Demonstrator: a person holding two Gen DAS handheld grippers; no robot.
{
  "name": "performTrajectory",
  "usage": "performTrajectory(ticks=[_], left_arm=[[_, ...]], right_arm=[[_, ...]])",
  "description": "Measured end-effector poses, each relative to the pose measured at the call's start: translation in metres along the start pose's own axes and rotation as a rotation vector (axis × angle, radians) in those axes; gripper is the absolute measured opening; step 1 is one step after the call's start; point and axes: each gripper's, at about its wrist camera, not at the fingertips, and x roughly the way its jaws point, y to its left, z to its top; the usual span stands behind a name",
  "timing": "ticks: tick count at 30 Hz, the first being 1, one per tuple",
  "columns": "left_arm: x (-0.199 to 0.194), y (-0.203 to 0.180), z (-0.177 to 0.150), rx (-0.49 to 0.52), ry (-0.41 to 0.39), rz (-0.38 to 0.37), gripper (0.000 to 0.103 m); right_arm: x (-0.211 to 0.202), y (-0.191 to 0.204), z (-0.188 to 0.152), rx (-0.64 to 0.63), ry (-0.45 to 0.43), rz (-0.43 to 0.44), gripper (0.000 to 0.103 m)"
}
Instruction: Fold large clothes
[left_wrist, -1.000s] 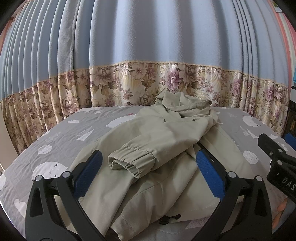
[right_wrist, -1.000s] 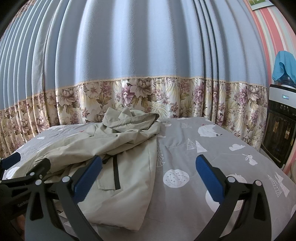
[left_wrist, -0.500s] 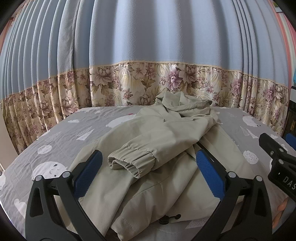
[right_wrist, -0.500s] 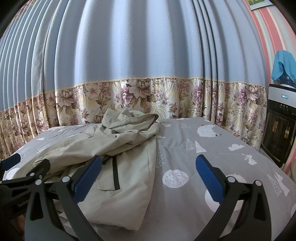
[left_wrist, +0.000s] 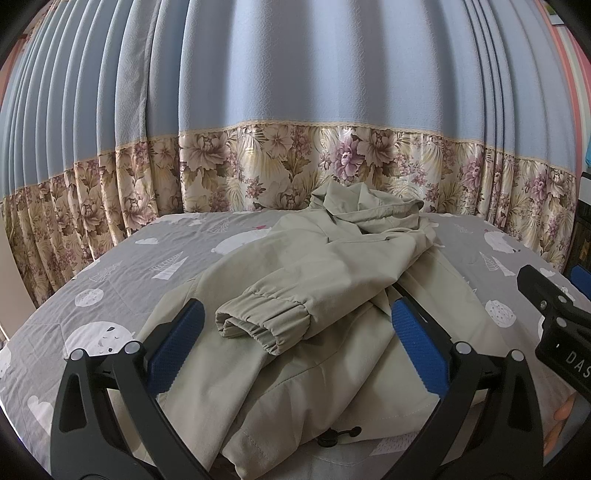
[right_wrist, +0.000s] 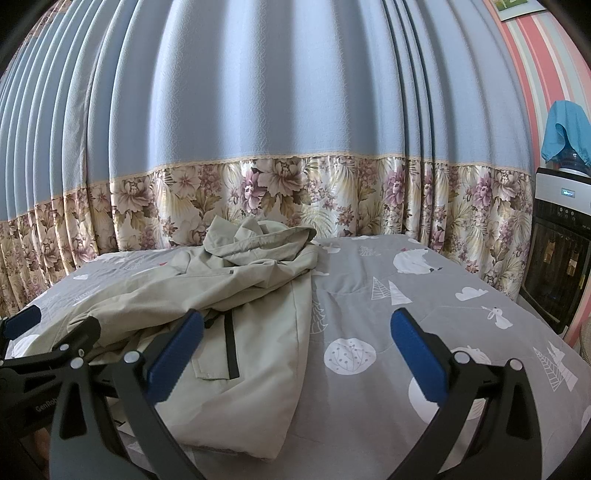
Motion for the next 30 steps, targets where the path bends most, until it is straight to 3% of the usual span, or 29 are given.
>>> performTrajectory(ticks=[30], left_arm=[[-0.0014, 0.0019, -0.0001, 0.005, -0.006, 0.01, 0.1]], right_arm=[[-0.0011, -0.0003, 0.0, 0.0, -0.008, -0.007, 0.101]])
